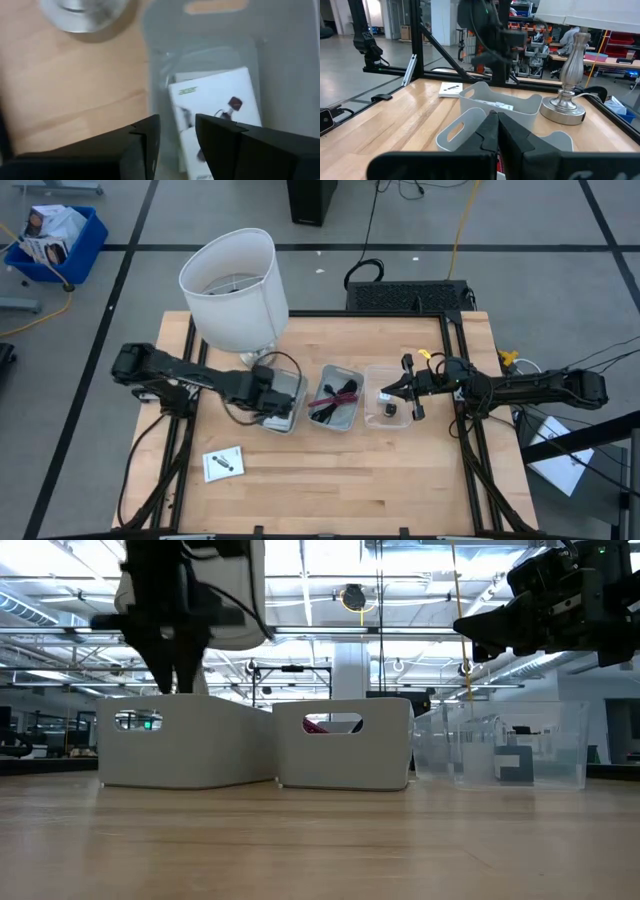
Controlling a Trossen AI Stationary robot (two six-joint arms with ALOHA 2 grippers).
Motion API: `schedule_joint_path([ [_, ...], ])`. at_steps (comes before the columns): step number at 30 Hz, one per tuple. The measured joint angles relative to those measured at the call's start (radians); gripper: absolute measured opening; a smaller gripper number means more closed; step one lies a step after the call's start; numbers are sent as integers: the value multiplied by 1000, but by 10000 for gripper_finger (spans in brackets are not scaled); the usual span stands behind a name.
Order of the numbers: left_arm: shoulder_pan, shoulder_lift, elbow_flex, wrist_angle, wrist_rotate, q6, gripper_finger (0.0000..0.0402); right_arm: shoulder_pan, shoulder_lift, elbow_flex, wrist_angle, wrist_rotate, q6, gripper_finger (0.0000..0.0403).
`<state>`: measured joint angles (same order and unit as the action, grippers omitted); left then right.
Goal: Pick and place items into bin
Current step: Adjust the left gray bin on the table
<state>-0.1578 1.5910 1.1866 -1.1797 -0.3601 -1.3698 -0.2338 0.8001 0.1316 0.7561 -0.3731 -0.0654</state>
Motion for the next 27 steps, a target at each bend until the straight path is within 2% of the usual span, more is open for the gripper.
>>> schedule_joint_path([
  [4, -64, -47, -2, -61, -37, -63, 106, 0, 0, 0, -2, 0, -2, 0],
  [11, -141, 8, -2, 79, -16, -37, 9, 0, 0, 0, 2, 1, -21, 0],
  [18, -169, 112, -2, 58, 43, -109, 4, 0, 0, 0, 2, 0, 0, 0],
  [27, -219, 127, -2, 75, 80, -217, 4, 0, 0, 0, 1, 0, 1, 0],
])
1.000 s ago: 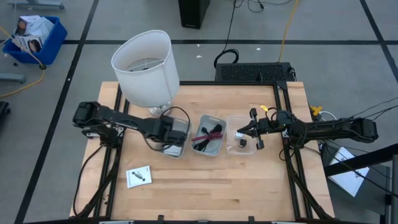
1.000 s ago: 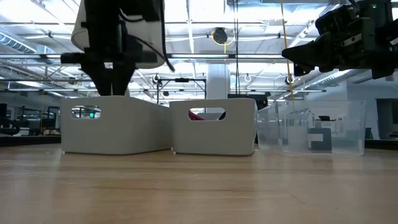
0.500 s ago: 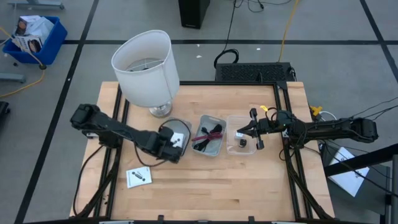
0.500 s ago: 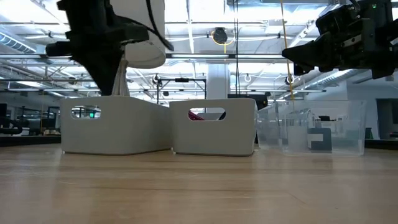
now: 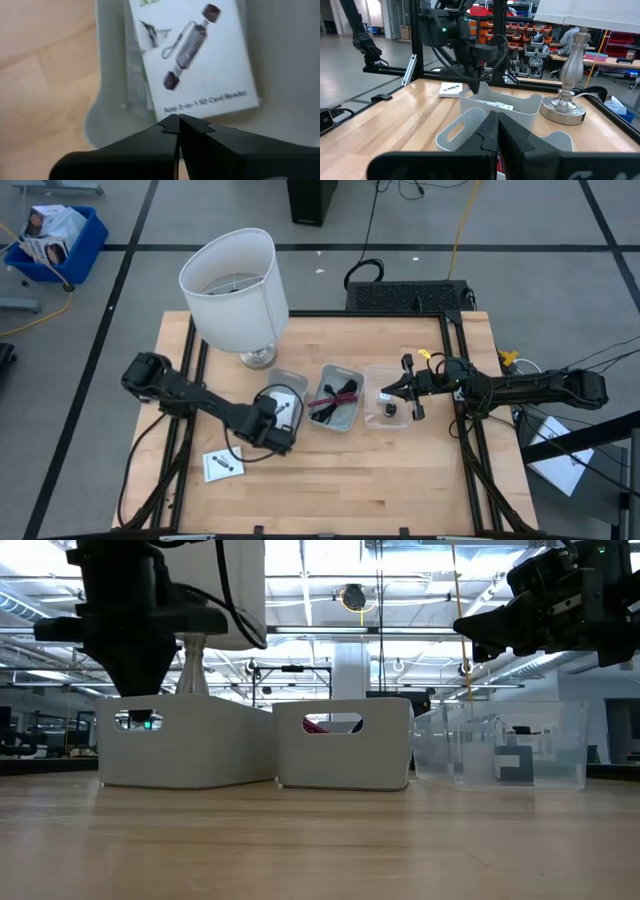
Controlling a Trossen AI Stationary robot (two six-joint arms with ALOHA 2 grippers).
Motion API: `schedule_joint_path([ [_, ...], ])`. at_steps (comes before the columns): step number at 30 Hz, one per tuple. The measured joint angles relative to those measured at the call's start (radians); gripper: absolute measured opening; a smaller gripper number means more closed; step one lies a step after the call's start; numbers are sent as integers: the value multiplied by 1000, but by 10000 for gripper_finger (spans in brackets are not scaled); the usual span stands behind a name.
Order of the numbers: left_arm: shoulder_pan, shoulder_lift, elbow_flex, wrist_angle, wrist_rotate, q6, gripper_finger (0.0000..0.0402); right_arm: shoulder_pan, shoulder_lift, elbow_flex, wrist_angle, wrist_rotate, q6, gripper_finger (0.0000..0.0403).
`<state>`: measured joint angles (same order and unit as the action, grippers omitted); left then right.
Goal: Pick and place items into bin
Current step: Adjust the left gray bin on the table
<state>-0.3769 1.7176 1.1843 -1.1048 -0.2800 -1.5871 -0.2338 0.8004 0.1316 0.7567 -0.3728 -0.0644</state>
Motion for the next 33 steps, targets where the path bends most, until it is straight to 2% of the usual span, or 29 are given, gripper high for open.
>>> schedule_joint_path([
  [13, -52, 0, 0, 86, 3, -58, 4, 0, 0, 0, 0, 0, 1, 0],
  [20, -49, 0, 0, 193, -53, -34, 5, 0, 0, 0, 1, 0, 1, 0],
  [26, -42, 0, 0, 162, -137, -26, 5, 0, 0, 0, 1, 0, 1, 0],
  [33, 76, 0, 0, 155, -161, 163, 4, 0, 0, 0, 2, 0, 1, 0],
])
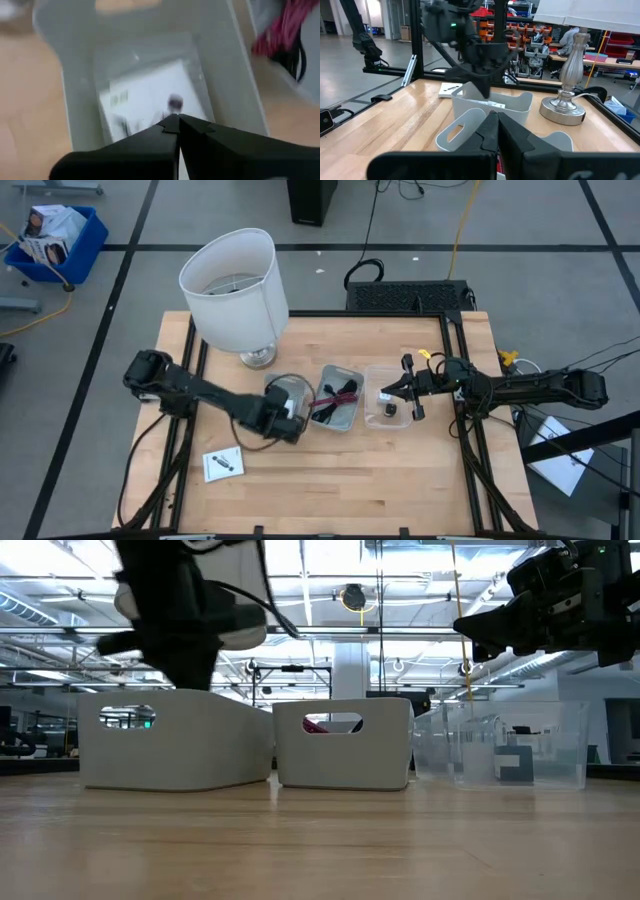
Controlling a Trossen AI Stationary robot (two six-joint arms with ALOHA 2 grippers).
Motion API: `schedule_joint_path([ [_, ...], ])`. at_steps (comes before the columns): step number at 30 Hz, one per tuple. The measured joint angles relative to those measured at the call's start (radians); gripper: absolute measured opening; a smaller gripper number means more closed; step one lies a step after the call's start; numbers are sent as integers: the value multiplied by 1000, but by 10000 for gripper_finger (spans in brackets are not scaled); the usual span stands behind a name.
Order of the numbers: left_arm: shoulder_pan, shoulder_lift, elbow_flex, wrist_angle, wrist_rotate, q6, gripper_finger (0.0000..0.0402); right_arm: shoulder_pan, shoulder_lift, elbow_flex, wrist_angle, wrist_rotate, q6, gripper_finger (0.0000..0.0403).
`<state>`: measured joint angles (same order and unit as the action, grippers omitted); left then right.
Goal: Pick and place items into bin
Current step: Adjust the left gray bin on the table
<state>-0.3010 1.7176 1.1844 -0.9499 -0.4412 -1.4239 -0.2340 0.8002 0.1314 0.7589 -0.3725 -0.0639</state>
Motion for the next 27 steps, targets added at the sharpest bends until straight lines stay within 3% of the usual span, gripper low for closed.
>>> schedule_joint_path([
  [12, 211, 0, 0, 198, -7, 319, 5, 0, 0, 0, 0, 0, -1, 0],
  [27, 282, 122, 0, 322, 23, 411, 7, 0, 0, 0, -1, 3, -8, 0],
])
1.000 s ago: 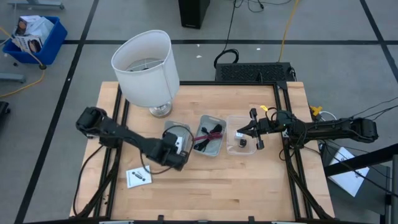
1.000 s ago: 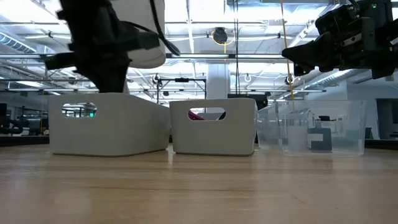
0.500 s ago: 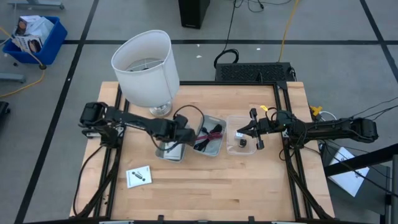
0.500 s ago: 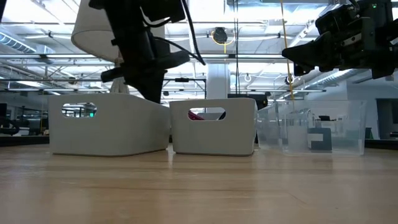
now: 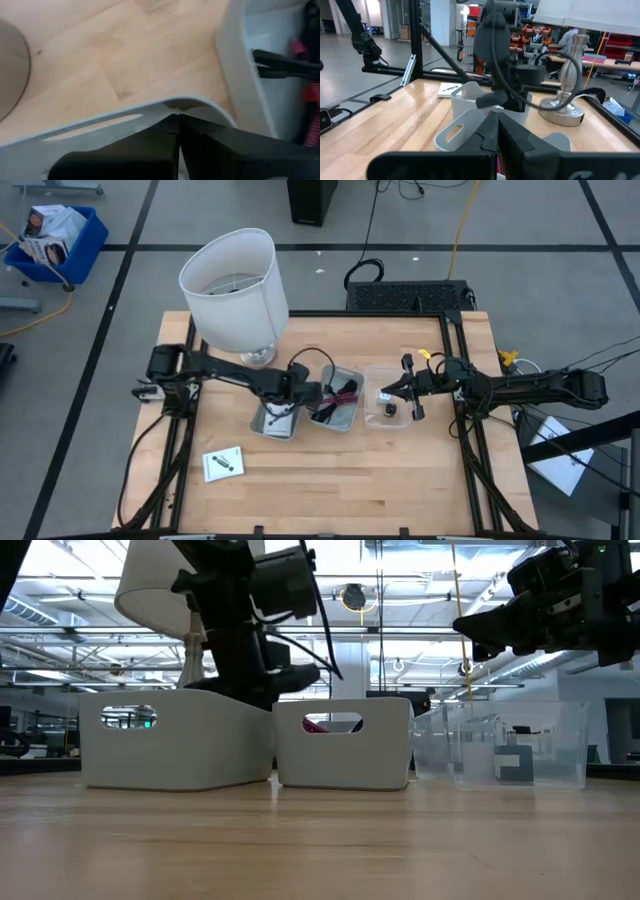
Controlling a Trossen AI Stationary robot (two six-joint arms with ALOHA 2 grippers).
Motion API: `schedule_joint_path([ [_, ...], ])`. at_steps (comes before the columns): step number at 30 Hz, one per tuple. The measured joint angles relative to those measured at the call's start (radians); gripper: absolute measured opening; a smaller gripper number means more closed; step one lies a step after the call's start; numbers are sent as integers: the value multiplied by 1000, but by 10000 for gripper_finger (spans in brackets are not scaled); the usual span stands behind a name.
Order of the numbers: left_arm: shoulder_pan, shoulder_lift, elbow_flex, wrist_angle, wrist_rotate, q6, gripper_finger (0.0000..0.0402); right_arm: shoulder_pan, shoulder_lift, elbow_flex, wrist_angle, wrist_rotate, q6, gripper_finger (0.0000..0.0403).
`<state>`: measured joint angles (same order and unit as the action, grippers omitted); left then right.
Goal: Pick and place items into bin
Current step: Adjust the left gray bin on the table, then put the card reader box into the left gray bin
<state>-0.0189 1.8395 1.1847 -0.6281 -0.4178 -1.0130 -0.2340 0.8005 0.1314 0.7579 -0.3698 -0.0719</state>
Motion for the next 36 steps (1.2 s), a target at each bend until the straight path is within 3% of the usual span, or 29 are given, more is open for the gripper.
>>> schedule_joint_path([
  [8, 3, 6, 0, -13, -113, -75, 8, 0, 0, 0, 0, 1, -4, 0],
  [25, 21, 2, 1, -18, -128, -94, 11, 0, 0, 0, 0, 1, -4, 0],
  [36, -43, -130, 0, -86, -213, -56, 4, 0, 0, 0, -2, 1, -3, 0],
])
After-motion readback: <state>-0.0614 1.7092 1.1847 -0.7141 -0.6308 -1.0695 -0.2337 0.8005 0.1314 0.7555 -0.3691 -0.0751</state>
